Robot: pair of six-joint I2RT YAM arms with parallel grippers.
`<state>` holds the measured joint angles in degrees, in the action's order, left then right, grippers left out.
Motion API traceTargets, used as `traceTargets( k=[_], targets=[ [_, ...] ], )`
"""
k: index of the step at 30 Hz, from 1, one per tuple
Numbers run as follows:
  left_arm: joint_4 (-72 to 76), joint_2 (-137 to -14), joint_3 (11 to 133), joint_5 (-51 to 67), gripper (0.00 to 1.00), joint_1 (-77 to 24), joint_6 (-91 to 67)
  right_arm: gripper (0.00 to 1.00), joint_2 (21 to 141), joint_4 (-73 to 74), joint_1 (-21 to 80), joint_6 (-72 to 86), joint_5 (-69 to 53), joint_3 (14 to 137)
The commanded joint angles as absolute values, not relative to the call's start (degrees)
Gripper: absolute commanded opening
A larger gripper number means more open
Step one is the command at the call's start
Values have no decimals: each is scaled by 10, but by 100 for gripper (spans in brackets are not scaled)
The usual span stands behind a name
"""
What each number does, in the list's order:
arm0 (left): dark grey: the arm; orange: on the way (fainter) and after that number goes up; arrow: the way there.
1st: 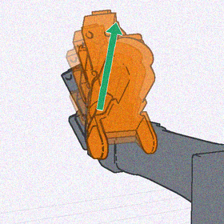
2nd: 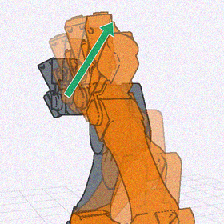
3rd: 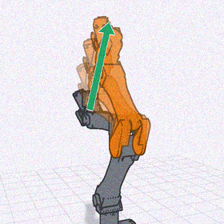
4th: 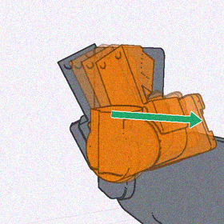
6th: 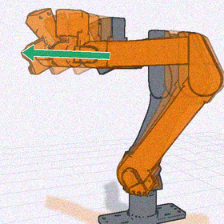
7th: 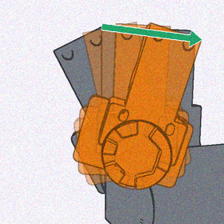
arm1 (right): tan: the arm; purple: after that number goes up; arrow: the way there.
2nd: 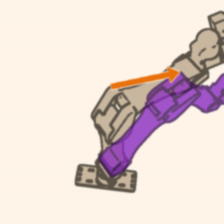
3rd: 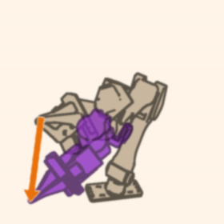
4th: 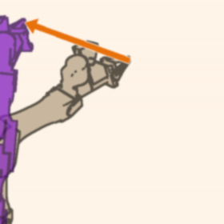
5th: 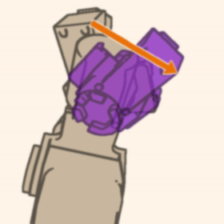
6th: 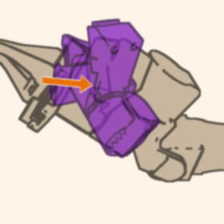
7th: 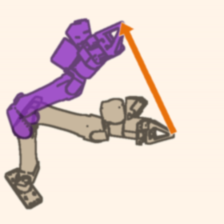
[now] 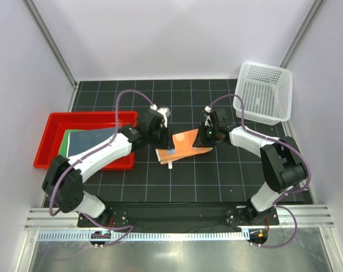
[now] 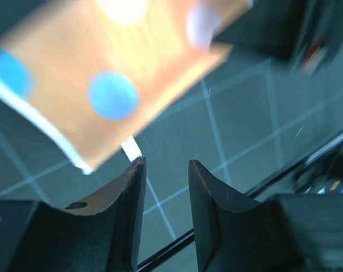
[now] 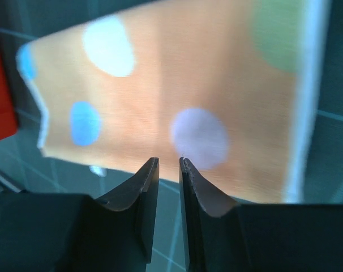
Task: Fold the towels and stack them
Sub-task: Fold the towel
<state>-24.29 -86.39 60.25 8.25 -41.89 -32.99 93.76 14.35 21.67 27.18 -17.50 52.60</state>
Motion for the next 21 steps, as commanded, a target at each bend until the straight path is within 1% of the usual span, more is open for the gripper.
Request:
traceTargets(
  k=[1,4,5,7,8,12,14,17,21],
  targets=[
    [-327,-828,664,-13,40,-377,-365,28,928,114,254,293,-228,577],
    [-359,-796,666,-29,40,-320,-397,27,966,58,300,336,-279,595],
    [-361,-784,662,-26,41,-289,-403,26,977,31,321,347,-287,600],
    [-357,-757,645,-9,45,-265,-418,26,1014,3,343,373,-321,614],
    [-352,-753,640,-3,46,-251,-420,26,1026,-39,351,385,-329,616],
    [-349,-744,609,-2,49,-247,-423,25,1079,-84,391,406,-346,611],
    [-342,-734,583,28,50,-248,-434,24,1100,-106,397,403,-353,598],
    [-330,-721,565,29,50,-248,-442,22,1108,-142,399,407,-360,567],
    [-319,-720,552,32,51,-252,-454,21,1098,-141,399,402,-359,561]
  ],
)
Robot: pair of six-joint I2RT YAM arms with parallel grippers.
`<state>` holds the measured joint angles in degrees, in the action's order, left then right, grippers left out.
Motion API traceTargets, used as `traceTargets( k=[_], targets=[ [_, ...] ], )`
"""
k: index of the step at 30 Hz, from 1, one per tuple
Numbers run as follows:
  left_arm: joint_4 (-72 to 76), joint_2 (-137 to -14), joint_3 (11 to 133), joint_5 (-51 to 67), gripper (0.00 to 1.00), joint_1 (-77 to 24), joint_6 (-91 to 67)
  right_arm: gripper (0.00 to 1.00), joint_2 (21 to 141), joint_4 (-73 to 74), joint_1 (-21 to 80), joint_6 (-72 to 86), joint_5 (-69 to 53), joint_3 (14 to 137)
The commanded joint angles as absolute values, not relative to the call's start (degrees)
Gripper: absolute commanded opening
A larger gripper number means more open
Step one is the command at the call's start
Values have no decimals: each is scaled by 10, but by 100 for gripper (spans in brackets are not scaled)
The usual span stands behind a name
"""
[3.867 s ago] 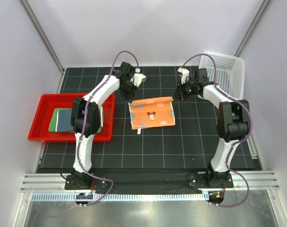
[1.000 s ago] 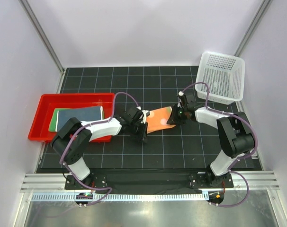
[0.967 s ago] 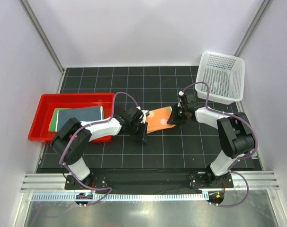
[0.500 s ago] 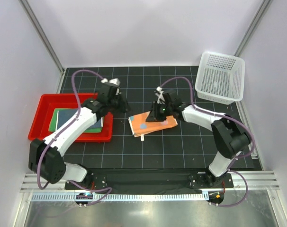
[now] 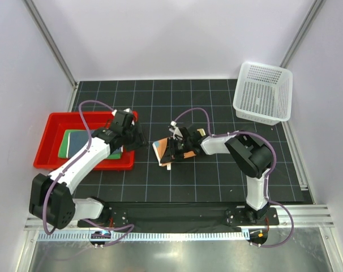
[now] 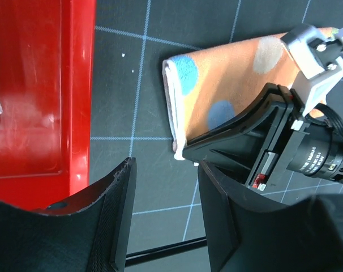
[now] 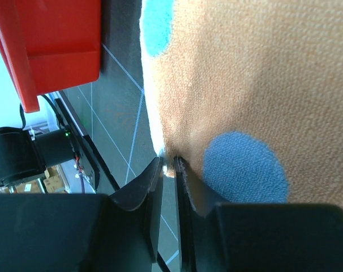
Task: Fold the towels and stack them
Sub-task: Fold the towel
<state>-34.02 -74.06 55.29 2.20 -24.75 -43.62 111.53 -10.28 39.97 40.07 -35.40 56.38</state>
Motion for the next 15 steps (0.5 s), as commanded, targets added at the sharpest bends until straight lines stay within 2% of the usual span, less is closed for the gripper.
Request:
traceTargets(
  k=[1,6,8,15],
  targets=[
    [-319,-722,553,26,51,-261,-454,21,1092,-140,399,403,-359,562],
    [-304,-746,551,-28,52,-303,-475,22,1018,-56,398,376,-318,586],
    [-293,-773,555,-33,52,-322,-483,22,989,18,392,360,-276,596],
    [-278,-839,563,-64,55,-351,-502,22,913,119,328,316,-133,555]
  ],
)
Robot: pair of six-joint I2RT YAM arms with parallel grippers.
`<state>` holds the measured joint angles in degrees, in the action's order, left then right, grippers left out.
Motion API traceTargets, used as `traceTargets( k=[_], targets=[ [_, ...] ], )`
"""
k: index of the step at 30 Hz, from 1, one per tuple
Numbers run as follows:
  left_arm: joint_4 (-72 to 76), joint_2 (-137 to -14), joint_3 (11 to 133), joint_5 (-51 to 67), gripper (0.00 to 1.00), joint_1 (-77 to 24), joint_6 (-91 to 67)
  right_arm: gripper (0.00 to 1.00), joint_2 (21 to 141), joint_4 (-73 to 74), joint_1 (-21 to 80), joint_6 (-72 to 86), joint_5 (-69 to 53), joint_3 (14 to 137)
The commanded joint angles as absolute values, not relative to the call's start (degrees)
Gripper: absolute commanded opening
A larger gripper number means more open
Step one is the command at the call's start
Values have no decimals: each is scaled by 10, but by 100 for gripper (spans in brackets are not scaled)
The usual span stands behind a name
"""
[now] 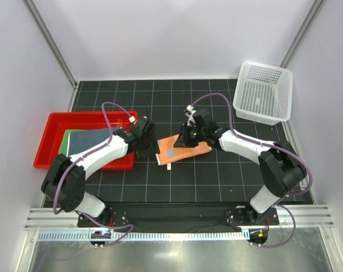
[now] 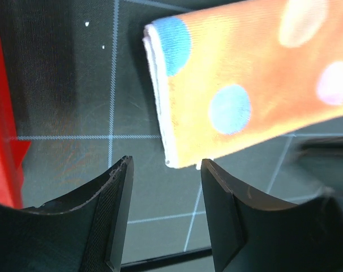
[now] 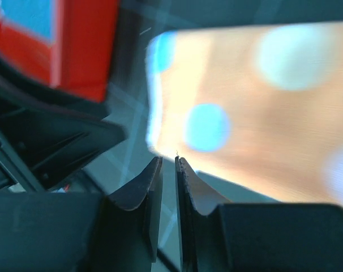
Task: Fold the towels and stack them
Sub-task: Fold the towel
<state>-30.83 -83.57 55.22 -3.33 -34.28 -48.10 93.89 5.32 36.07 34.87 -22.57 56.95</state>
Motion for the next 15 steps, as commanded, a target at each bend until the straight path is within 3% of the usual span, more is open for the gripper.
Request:
traceTargets(
  k=[1,6,15],
  targets=[
    [-274,-844,563,-66,55,-353,-504,22,907,135,318,310,-113,549],
    [-272,-884,576,-83,57,-363,-519,21,889,153,272,301,-34,518],
    [-231,-910,563,-100,58,-364,-551,18,920,123,267,288,-3,476]
  ],
)
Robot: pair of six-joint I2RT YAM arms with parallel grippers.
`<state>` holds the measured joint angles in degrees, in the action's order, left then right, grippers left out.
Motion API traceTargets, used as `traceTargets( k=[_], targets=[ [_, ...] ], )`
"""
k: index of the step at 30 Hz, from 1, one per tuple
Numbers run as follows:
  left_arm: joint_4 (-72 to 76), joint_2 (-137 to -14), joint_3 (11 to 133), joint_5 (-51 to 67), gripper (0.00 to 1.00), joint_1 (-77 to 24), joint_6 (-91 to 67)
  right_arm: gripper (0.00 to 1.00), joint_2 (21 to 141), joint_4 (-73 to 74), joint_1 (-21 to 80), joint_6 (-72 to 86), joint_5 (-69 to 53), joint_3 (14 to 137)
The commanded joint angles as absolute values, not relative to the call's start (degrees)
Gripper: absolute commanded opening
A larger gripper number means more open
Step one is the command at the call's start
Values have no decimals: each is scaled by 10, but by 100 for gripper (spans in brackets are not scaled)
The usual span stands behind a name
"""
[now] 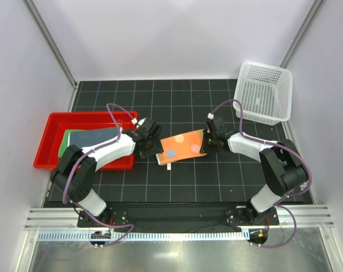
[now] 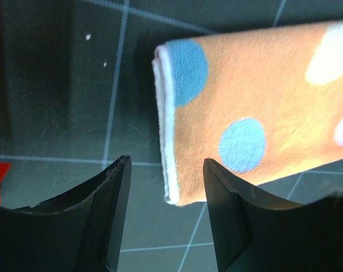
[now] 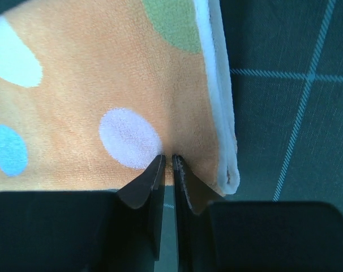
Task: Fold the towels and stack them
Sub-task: Fold the towel, then neatly place the folded towel into the bin
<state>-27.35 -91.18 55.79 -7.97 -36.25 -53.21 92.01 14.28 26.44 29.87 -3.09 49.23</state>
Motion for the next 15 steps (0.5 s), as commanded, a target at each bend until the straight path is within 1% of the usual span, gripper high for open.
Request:
traceTargets(
  k=[1,5,8,13,15],
  targets=[
    [-231,-917,568,-102,58,-364,-554,18,923,120,266,288,-3,475],
    [-231,-940,569,-100,57,-364,-569,18,925,115,267,288,-4,474],
    [-223,-947,555,-107,53,-367,-589,17,921,113,267,289,-4,471],
    [-206,-959,541,-122,52,-377,-609,18,915,114,267,287,-3,467],
    [-200,-965,542,-124,50,-383,-620,18,911,111,267,288,-3,461]
  ],
)
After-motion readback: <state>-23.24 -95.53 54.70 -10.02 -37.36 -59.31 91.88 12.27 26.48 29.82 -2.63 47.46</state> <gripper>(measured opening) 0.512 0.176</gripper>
